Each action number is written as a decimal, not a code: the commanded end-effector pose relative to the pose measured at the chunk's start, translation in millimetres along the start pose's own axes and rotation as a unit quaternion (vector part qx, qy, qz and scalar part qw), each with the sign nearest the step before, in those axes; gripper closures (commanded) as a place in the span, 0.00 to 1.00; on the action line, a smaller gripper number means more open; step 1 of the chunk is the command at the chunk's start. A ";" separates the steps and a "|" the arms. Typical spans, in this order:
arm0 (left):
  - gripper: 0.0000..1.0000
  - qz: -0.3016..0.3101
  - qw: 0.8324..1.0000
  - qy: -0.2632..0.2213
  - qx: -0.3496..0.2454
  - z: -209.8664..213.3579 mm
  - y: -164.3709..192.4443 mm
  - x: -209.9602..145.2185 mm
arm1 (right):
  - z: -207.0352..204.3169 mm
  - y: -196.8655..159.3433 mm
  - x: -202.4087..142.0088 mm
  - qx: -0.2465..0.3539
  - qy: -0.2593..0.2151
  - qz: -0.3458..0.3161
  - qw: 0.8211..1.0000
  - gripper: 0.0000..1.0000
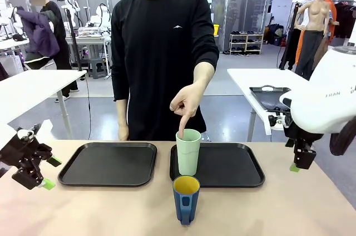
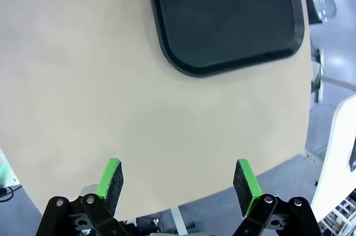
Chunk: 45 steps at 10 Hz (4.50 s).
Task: Sort and store the cups by type.
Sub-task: Pick up the Handle plastic cup and place it into the empty Flat Tray.
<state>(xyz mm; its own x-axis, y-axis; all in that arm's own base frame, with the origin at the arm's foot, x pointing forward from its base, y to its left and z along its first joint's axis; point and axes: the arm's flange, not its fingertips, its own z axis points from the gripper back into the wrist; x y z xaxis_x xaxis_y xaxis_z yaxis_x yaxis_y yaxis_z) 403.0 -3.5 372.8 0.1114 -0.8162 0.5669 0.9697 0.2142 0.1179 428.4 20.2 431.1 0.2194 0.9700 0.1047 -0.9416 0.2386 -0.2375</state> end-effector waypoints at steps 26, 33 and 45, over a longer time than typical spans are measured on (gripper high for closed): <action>0.00 0.000 1.000 0.007 0.007 -0.3 0.0 0.1 | -184.5 55.3 100.0 0.163 -0.520 0.156 0.824 0.00; 0.00 0.000 1.000 0.007 0.007 -0.3 0.0 0.1 | -174.8 47.8 103.9 0.180 -0.527 0.143 0.818 0.00; 0.00 0.000 1.000 0.007 0.007 -0.3 0.0 0.1 | -206.8 45.7 136.3 0.266 -0.557 0.160 0.770 0.00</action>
<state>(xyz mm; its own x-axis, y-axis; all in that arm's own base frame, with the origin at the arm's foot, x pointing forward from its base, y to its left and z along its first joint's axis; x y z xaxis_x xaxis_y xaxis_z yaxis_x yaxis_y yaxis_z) 403.1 -3.5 372.8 0.1113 -0.8159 0.5673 0.9695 0.2147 0.1185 460.8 167.5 235.0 -0.1355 0.2655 0.9545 -0.9470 -0.3178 -0.0460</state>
